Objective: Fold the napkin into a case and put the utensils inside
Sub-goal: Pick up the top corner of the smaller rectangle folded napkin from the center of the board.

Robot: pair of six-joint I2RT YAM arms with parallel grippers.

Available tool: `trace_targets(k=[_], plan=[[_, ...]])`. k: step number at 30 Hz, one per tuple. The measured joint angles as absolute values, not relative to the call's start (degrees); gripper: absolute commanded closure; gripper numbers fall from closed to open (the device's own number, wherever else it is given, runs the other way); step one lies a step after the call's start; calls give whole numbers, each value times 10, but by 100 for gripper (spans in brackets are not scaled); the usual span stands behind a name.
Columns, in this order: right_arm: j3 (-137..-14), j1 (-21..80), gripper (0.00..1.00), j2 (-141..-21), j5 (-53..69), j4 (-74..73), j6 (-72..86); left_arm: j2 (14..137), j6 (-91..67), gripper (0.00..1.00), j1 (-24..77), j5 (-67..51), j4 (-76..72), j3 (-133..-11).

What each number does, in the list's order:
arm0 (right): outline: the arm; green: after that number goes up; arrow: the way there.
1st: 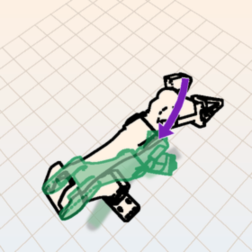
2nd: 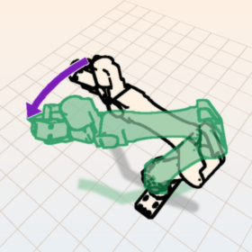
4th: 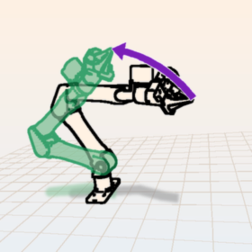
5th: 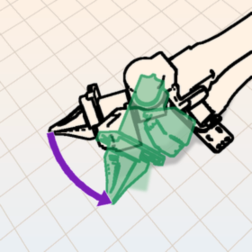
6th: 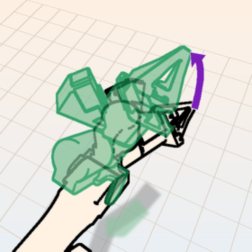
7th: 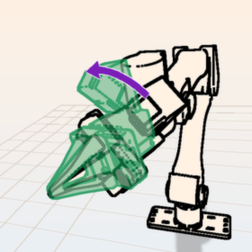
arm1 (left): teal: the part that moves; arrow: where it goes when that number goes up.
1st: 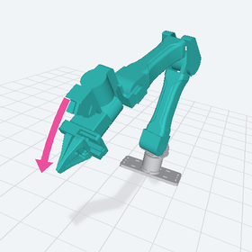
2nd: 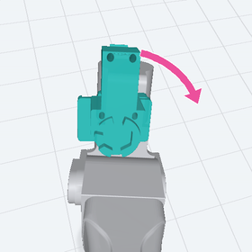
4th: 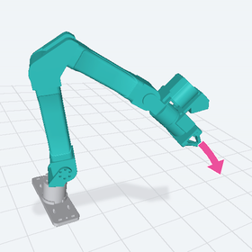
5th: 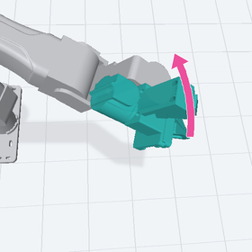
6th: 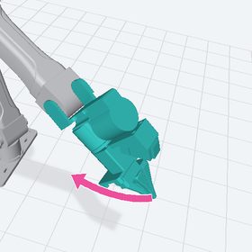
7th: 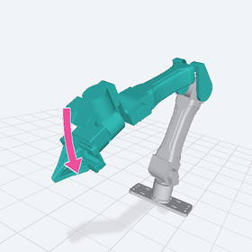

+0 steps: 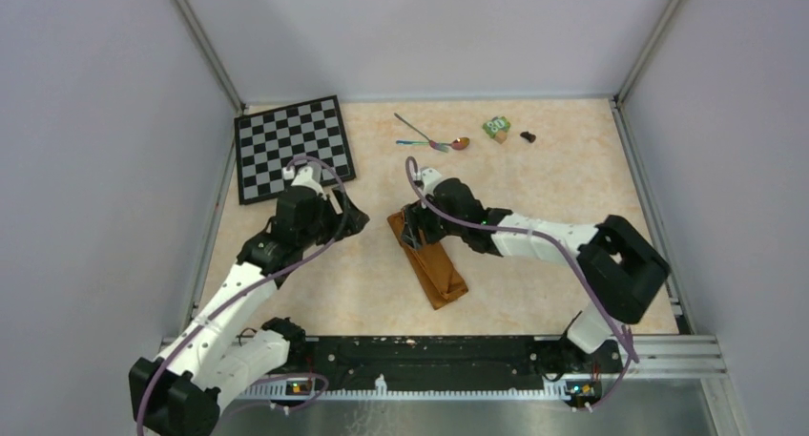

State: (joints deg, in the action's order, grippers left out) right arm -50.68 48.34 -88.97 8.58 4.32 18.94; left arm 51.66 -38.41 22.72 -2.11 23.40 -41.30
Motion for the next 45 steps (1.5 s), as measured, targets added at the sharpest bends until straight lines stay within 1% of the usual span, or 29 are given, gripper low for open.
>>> trace_targets(k=[2,7,13,16,21,28,31,34,36,37,39,40,45], plan=[[-538,483,36,-936,74,52,174,505,-387,20,227,-20,240,-405],[-592,483,38,-999,58,49,132,484,-390,20,227,-22,249,-383],[-613,483,42,-1015,43,47,100,482,-393,20,226,-37,248,-364],[-622,483,45,-1030,38,47,90,482,-394,20,226,-45,247,-360],[-624,484,46,-1050,34,43,80,482,-396,20,226,-51,240,-359],[-624,490,63,-1056,22,36,72,482,-404,20,226,-53,235,-351],[-627,494,64,-1058,17,36,70,482,-405,20,226,-54,235,-350],[-632,496,70,-1063,15,40,71,482,-406,20,226,-56,235,-350],[-634,496,78,-1069,16,39,71,482,-406,20,226,-56,235,-350],[-635,497,84,-1071,15,40,71,482,-406,20,226,-56,235,-350],[-636,497,98,-1075,16,39,70,482,-406,20,226,-56,233,-348],[-636,497,100,-1076,16,38,70,482,-406,20,226,-56,232,-347],[-636,498,99,-1077,16,38,71,481,-406,20,226,-56,232,-342]])
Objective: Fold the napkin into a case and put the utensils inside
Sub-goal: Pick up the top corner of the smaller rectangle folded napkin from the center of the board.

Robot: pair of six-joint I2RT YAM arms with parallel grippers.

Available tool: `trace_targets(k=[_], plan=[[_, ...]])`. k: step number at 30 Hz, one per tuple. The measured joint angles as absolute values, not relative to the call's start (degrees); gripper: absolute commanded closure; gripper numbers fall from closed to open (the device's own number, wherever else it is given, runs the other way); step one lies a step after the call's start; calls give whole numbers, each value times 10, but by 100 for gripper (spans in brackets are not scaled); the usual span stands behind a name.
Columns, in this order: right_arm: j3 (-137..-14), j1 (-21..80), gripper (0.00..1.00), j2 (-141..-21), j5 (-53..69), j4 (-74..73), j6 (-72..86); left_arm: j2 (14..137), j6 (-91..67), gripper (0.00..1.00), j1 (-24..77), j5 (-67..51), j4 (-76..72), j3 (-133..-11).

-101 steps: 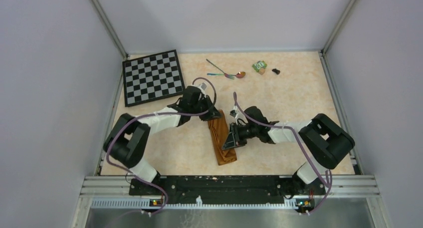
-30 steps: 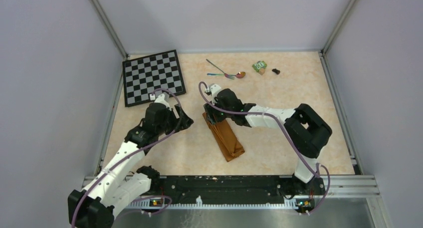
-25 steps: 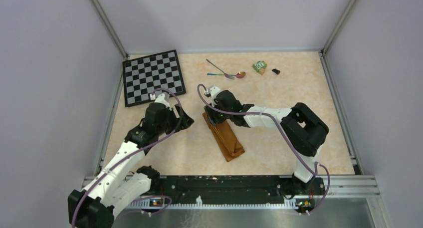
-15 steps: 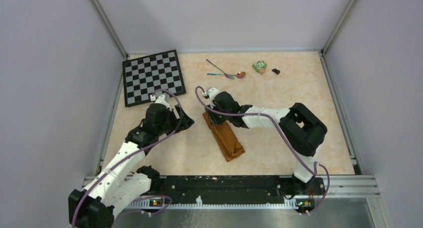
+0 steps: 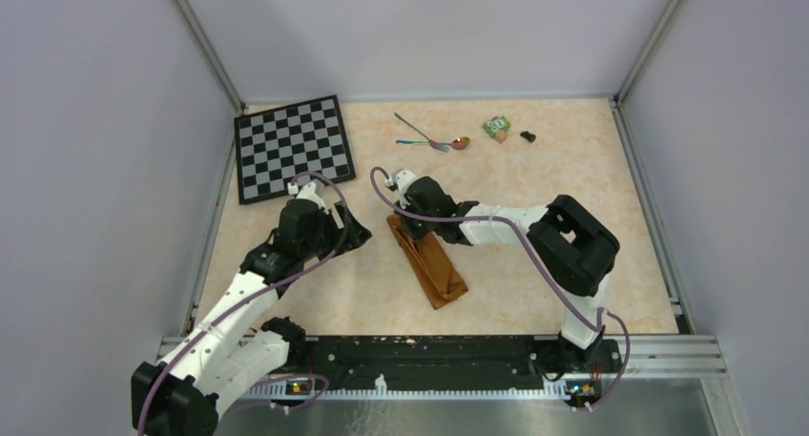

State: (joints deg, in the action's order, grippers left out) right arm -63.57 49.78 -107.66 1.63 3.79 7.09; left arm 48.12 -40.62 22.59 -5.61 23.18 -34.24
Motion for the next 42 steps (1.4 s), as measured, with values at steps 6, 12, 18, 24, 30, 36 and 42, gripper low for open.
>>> trace_targets(k=[6,12,18,24,30,36,42], plan=[[-635,498,71,-1077,17,39,71,481,-406,20,226,-58,231,-337],[-632,508,60,-1077,11,42,64,476,-407,20,226,-60,231,-333],[-630,524,62,-1077,-5,48,54,474,-408,20,226,-62,231,-333],[-630,529,69,-1077,-34,48,46,474,-408,20,226,-64,231,-333],[-630,529,73,-1079,-51,48,45,474,-408,20,226,-64,231,-333],[-630,529,100,-1082,-56,50,47,474,-408,17,226,-64,231,-332],[-630,529,100,-1078,-55,47,76,493,-402,14,226,-80,208,-327]])
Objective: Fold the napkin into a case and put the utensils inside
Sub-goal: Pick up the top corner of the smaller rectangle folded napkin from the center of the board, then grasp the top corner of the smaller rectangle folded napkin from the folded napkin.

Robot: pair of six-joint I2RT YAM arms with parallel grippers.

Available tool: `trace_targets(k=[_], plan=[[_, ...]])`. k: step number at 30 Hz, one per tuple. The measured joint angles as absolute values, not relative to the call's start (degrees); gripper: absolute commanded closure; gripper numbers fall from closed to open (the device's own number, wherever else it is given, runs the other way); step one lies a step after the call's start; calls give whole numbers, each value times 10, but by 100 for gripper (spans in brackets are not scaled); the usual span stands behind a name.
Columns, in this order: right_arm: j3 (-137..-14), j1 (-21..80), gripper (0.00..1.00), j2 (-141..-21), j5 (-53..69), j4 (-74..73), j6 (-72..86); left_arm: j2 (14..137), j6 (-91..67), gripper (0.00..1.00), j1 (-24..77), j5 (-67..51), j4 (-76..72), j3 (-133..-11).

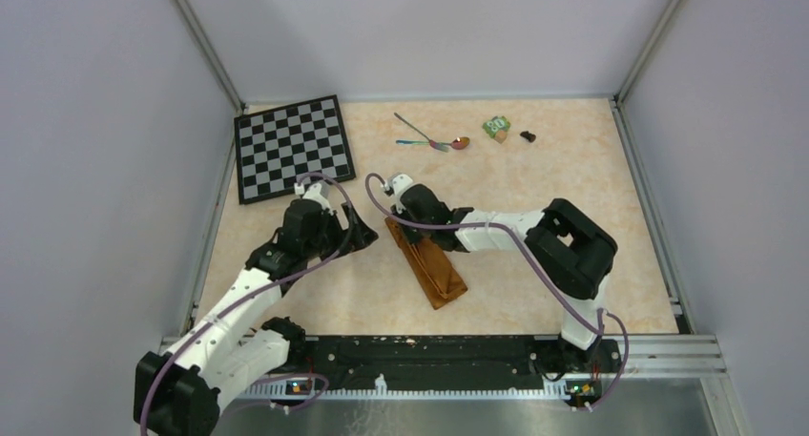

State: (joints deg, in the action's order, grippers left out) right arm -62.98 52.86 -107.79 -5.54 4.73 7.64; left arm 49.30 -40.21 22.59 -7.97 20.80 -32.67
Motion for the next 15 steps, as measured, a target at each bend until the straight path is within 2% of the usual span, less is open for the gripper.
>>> trace_targets(k=[1,4,5,15], plan=[[-630,528,100,-1075,-53,45,87,503,-401,17,226,-85,198,-326],[-625,527,100,-1058,-48,41,123,538,-393,38,226,-101,164,-324],[-622,525,100,-1049,-46,39,136,553,-390,41,226,-106,149,-324],[-595,497,100,-1011,-14,39,240,687,-366,54,259,-100,27,-326]])
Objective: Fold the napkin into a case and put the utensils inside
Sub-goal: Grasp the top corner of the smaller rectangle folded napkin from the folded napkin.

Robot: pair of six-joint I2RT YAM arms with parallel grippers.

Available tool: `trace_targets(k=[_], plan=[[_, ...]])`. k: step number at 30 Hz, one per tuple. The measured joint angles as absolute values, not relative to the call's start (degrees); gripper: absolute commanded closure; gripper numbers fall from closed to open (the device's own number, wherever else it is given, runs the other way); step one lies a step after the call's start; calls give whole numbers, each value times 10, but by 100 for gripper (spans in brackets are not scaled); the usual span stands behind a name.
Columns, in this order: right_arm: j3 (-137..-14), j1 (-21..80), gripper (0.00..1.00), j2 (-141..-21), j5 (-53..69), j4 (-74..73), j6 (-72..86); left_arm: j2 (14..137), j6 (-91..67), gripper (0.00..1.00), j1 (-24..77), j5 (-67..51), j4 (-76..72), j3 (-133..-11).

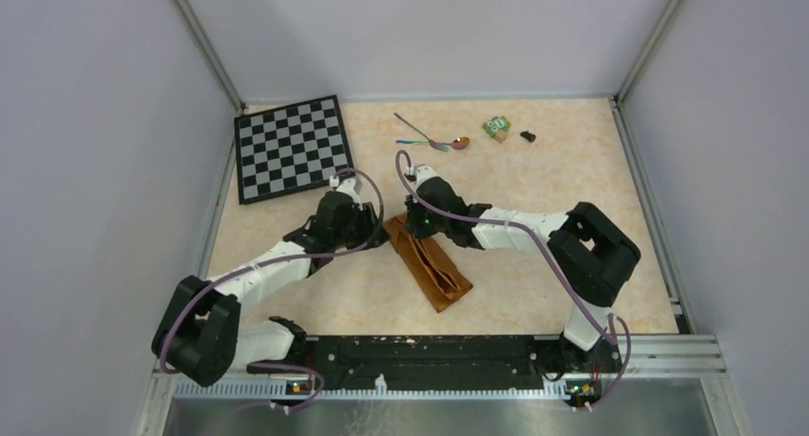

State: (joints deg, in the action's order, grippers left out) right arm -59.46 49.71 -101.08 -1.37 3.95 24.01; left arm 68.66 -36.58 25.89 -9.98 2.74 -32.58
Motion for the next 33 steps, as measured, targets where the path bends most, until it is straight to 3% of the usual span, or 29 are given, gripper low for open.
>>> trace_targets(k=[11,33], plan=[[-581,481,100,-1009,16,49,267,813,-345,66,363,36,5,-382],[-577,474,100,-1004,30,51,269,890,-302,65,428,159,19,-444]])
